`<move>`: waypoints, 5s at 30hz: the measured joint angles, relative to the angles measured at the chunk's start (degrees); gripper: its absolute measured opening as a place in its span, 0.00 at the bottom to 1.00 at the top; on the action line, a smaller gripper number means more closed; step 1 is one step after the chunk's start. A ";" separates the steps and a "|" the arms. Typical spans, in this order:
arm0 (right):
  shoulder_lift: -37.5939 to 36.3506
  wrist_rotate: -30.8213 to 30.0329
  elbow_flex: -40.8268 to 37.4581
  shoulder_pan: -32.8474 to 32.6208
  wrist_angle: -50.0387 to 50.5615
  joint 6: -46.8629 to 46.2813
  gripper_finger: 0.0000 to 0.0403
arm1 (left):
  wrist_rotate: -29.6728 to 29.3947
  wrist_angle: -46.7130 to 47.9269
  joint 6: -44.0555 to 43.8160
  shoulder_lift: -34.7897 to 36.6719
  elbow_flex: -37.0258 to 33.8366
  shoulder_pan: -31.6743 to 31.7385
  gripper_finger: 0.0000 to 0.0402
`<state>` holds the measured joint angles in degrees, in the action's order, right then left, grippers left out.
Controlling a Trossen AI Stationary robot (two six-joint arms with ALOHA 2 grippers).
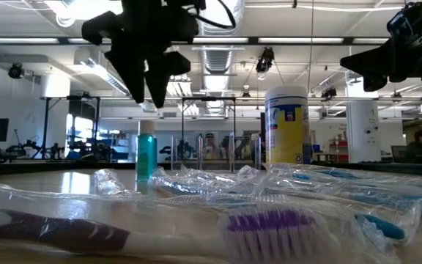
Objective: Pick & Place toothbrushing station
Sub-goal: Put the blue mouthwash into the transparent toothbrush holder
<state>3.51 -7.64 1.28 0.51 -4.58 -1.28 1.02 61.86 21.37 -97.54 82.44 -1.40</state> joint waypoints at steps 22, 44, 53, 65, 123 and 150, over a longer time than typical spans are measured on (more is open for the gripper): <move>0.04 -0.02 0.00 0.00 0.00 0.00 0.02 | -2.67 -6.11 3.81 -0.96 -6.33 0.03 0.52; 0.04 -0.04 -0.01 0.01 0.00 0.01 0.02 | -3.66 -6.81 5.88 -0.89 -6.78 0.15 0.24; 0.04 -0.04 0.00 0.00 0.01 0.40 0.02 | -3.49 -4.47 6.42 1.69 -5.60 0.10 0.24; 0.04 -0.07 0.00 0.02 0.02 0.44 0.02 | -2.26 -3.20 -1.06 15.52 -4.88 0.19 0.24; 0.03 -1.55 -0.24 0.02 0.09 -0.24 0.02 | -2.66 -65.77 -35.01 77.84 -72.27 0.32 0.25; 0.04 -1.55 -0.24 0.00 -0.48 3.02 0.02 | -6.60 -13.70 -12.81 28.00 -1.59 14.80 0.25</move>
<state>3.55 -9.19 1.04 0.51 -5.06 1.74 -5.57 48.16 8.55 -69.54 80.85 13.40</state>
